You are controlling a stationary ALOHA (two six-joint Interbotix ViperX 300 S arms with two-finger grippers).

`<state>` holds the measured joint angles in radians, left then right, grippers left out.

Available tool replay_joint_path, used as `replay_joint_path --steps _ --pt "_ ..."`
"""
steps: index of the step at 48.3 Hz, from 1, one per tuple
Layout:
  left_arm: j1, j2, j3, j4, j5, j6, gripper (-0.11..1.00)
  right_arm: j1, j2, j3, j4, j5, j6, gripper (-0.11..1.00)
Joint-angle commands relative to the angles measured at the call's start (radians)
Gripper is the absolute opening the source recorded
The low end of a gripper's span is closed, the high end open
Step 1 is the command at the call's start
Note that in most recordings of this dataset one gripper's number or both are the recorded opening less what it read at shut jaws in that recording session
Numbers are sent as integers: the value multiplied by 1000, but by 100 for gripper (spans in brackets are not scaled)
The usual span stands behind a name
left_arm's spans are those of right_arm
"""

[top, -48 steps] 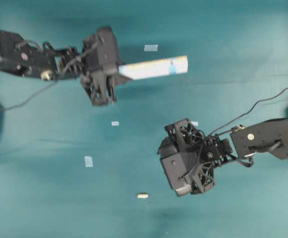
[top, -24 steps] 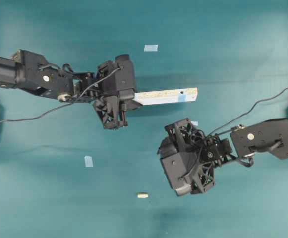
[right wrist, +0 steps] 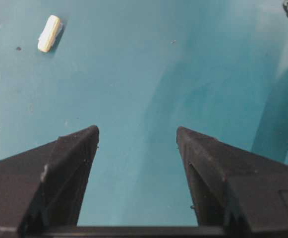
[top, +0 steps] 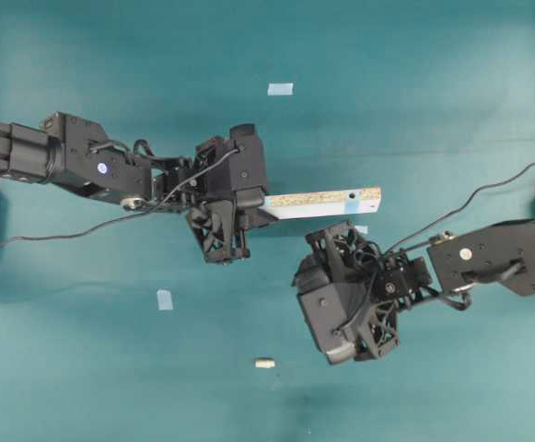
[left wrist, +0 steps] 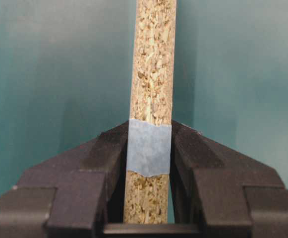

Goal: Move the wooden board into place and insert the rod into its hole.
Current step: 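Drag the white board with the left gripper toward the table center, then move the open right gripper down toward the wooden dowel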

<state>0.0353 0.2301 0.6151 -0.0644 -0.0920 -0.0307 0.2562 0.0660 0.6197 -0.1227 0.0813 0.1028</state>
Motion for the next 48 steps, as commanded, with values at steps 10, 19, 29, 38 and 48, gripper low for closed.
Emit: replay_joint_path --steps 10,19,29,38,48 --pt "-9 -18 -3 -2 -11 -11 21 2 -14 -21 -3 -5 -2 74" --pt "-12 -20 -8 -2 -9 -11 21 2 -14 -21 -3 -5 -2 74" --pt "-18 -21 -9 -2 -9 -12 21 2 -14 -20 -3 -5 -2 74" --pt "-20 -26 -9 -2 -5 -9 21 2 -12 -18 -3 -3 -2 74" --pt "-20 -26 -6 -2 -2 -11 21 2 -12 -18 -3 -5 -2 74"
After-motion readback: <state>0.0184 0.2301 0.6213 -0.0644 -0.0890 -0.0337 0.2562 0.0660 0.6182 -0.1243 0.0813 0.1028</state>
